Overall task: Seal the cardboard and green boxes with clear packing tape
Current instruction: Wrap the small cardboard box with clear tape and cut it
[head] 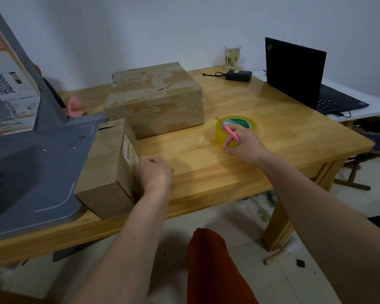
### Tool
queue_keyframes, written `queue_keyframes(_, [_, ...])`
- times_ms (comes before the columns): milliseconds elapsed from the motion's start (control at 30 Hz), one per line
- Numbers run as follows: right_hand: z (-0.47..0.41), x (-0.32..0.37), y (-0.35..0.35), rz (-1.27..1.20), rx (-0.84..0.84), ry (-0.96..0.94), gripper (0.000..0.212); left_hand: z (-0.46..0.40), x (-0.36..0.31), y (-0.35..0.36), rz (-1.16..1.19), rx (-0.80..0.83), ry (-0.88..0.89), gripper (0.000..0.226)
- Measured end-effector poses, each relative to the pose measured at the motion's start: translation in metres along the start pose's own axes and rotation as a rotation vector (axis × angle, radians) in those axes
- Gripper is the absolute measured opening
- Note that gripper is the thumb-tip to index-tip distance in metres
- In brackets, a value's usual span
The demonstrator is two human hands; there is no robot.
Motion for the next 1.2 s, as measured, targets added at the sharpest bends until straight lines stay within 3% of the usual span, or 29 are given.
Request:
queue_keyframes(133, [-0.003,0.004,0.003,0.021,-0.001,0.001,0.037,0.032,-0.023,0.014,-0.226,0.117,0.264,0.019])
queue_keyframes(267, [-0.001,0.009,-0.002,0.096,0.065,0.019,0.029,0.043,-0.029,0.013,-0.295,0.102,0.386,0.018])
queue_keyframes(600, [-0.009,0.040,-0.011,0.620,0.135,-0.138,0.017,0.046,-0.020,0.004,-0.309,0.092,0.394,0.018])
queue_keyframes(833, [-0.004,0.046,-0.013,0.693,0.071,-0.200,0.023,0.044,-0.017,-0.003,-0.291,0.114,0.384,0.018])
queue_keyframes(1200, [0.008,0.043,-0.009,0.728,-0.019,-0.143,0.029,0.039,-0.014,-0.012,-0.275,0.098,0.381,0.021])
Point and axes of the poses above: each hand's wrist, its own z-axis away from the middle knuckle, its own y-axis out of the palm, x = y × z, the point moved 6 cm from there along -z, towards the middle knuckle, and after that the axes turned 13 degrees about -y, right-handed, at the moved point
